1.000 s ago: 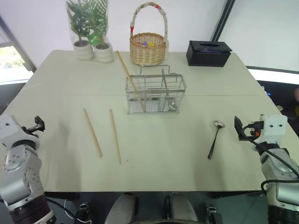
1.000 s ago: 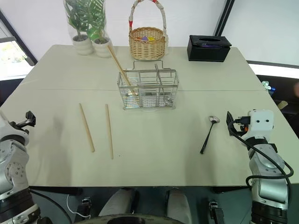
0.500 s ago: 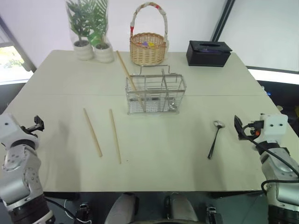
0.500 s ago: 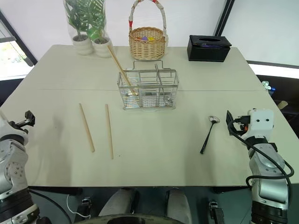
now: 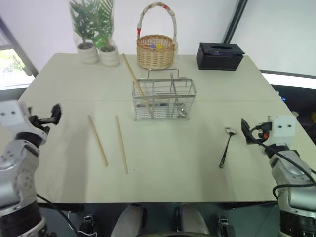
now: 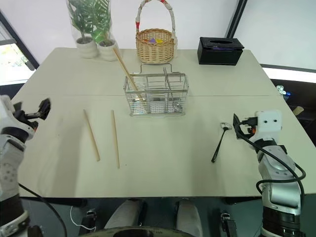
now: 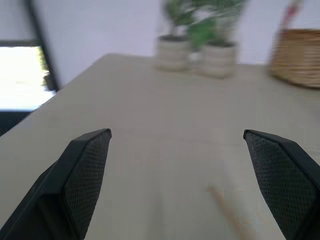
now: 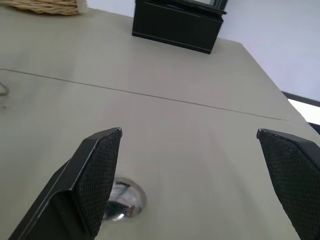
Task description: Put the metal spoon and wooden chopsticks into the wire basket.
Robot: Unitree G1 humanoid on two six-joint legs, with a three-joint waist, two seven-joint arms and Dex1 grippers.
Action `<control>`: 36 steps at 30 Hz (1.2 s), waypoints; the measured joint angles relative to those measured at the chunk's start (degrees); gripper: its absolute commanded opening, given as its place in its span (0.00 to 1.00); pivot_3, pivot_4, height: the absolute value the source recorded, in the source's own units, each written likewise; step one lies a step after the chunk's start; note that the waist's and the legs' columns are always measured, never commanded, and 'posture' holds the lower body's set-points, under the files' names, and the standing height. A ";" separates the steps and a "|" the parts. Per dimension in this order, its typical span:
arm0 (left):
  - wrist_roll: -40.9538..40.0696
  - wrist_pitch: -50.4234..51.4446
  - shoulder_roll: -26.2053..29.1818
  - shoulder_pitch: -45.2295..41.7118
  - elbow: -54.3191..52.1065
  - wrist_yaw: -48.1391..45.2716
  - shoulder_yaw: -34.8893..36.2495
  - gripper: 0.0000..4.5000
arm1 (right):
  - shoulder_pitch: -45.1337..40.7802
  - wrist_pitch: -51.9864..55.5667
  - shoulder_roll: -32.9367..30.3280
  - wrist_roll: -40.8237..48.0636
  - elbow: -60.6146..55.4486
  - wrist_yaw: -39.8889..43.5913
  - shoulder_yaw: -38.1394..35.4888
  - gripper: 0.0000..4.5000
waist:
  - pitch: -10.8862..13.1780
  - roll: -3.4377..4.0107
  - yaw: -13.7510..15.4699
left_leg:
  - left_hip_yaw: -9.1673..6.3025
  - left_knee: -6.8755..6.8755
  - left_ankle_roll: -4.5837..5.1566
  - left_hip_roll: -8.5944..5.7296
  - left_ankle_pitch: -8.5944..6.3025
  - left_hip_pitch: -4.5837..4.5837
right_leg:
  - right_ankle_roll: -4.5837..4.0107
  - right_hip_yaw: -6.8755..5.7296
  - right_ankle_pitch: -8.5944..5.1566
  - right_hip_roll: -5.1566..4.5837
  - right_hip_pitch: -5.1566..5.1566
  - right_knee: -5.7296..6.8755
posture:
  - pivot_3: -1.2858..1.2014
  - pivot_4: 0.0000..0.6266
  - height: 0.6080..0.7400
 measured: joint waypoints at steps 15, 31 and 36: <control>-23.63 10.29 19.47 -1.31 -7.09 -29.37 -10.00 1.00 | -8.65 46.56 13.14 -1.50 -16.49 -15.84 1.72 1.00 | 0.06 0.27 0.06 | -0.04 -0.09 0.02 0.02 0.01 0.00 | -0.19 0.02 -0.09 0.04 -0.31 -0.01 | 0.52 0.24 0.33; -23.36 9.76 20.80 -6.69 -5.94 -31.18 -14.35 1.00 | -15.50 44.87 18.07 -4.12 -3.37 -18.44 0.62 1.00 | 0.03 0.22 -1.58 | 0.07 -0.20 0.04 -0.01 0.02 0.03 | -0.17 0.03 -0.07 0.05 -0.40 0.01 | 0.52 0.24 0.33; -23.41 9.78 20.82 -6.75 -5.97 -30.66 -14.32 1.00 | -17.54 39.37 19.68 -4.40 1.90 -19.00 1.29 0.61 | 0.00 0.17 -2.25 | 0.10 -0.19 0.04 -0.01 0.02 0.13 | -0.16 0.03 -0.07 0.06 -0.33 0.03 | 0.52 0.24 0.33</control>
